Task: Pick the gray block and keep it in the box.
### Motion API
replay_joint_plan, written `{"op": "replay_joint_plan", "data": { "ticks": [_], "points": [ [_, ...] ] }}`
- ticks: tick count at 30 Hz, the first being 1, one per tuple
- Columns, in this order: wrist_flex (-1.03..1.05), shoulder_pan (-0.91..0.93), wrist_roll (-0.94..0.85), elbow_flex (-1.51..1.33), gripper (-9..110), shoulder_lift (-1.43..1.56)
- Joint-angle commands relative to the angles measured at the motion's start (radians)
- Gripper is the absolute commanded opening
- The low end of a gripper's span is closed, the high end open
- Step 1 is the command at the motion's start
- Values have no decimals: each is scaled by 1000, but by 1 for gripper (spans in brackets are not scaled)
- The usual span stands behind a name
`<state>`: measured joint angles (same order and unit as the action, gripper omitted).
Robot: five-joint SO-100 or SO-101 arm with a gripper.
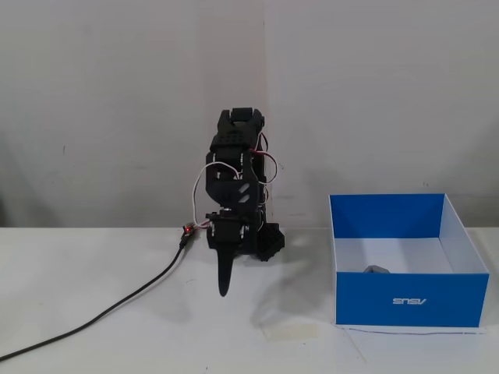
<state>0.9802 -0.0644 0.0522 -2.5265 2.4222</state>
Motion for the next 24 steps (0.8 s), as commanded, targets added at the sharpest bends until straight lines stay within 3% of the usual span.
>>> {"op": "replay_joint_plan", "data": {
  "ticks": [1,14,24],
  "points": [
    [-21,-3,18,-63,0,147],
    [29,-9,48,-298,0,572],
    [181,21,37,-430,0,946]
  ]
}}
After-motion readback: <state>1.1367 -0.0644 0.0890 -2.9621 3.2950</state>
